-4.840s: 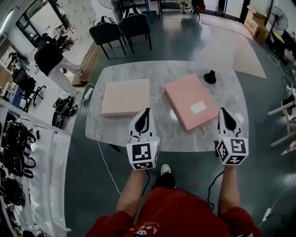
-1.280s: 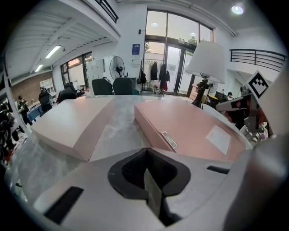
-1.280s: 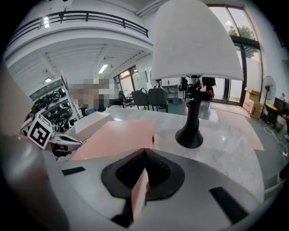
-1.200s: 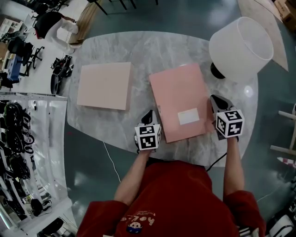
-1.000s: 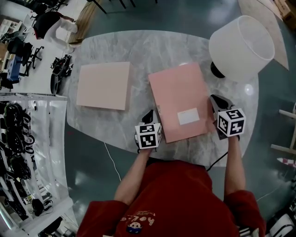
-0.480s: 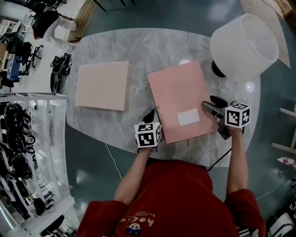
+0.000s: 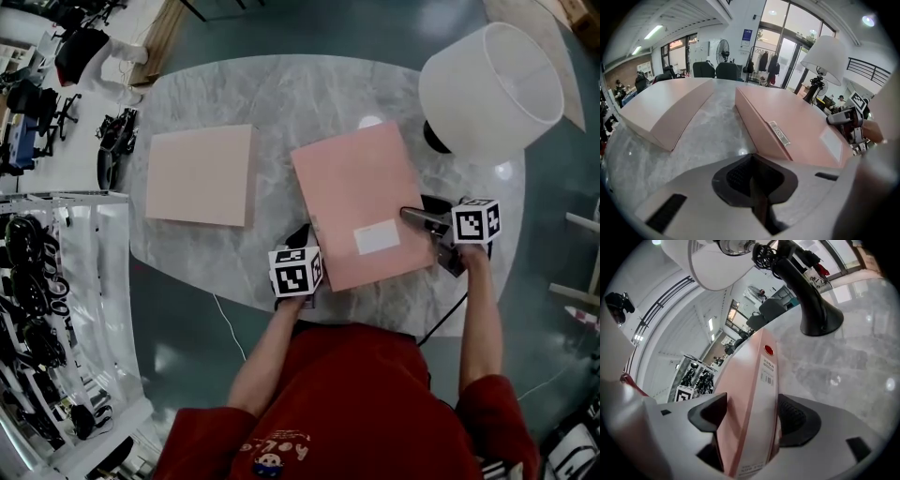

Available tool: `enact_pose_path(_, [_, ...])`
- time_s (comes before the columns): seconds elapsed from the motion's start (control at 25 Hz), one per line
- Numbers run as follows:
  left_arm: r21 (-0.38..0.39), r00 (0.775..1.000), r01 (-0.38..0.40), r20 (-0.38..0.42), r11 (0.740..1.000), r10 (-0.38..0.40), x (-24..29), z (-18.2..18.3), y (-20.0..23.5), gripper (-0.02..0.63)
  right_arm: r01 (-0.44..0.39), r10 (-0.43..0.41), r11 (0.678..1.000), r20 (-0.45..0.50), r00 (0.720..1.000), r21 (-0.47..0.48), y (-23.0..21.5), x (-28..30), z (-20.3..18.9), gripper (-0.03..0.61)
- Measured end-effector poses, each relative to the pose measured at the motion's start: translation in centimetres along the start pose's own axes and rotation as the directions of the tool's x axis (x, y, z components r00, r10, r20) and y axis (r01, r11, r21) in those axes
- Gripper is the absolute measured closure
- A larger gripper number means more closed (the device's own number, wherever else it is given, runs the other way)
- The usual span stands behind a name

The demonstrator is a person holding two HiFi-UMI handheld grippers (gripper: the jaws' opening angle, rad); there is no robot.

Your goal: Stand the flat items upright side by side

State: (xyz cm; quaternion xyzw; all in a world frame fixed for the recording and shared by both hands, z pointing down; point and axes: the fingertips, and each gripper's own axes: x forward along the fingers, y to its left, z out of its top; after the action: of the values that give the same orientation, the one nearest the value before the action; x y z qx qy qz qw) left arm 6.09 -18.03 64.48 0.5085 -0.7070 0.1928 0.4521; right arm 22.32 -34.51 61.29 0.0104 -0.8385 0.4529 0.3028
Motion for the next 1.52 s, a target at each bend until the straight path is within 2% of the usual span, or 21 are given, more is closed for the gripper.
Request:
enact_pose_path(0.16, [-0.002, 1.0, 0.001, -0.011, 1.0, -0.001, 0.2, 0.0, -0.1, 0.61, -0.022, 0.022, 1.0, -0.024, 0.999, 0.01, 0.2, 0.2, -0.1, 0.256])
enact_pose_path(0.72, [-0.024, 1.0, 0.023, -0.013, 0.999, -0.023, 0.1, 0.3, 0.0, 0.611, -0.007, 0.005, 0.999, -0.065, 0.998, -0.031, 1.2, -0.2, -0.1, 0.256])
enact_pose_path(1.08, [-0.047, 0.998, 0.069, 0.003, 0.996, -0.069, -0.1, 0.3, 0.2, 0.611, -0.008, 0.008, 0.997, -0.009, 1.0, -0.072, 3.5, -1.9, 1.3, 0.256])
enact_pose_path(1.32, [-0.058, 0.996, 0.092, 0.016, 0.994, -0.091, 0.0, 0.3, 0.4, 0.611, -0.025, 0.026, 0.999, 0.02, 0.999, -0.028, 4.5, -2.7, 1.6, 0.256])
enact_pose_path(1.52, [-0.06, 0.995, 0.098, 0.026, 0.993, -0.097, -0.1, 0.1, 0.9, 0.611, -0.075, 0.073, 0.997, 0.077, 0.994, 0.021, 6.0, -3.4, 2.1, 0.256])
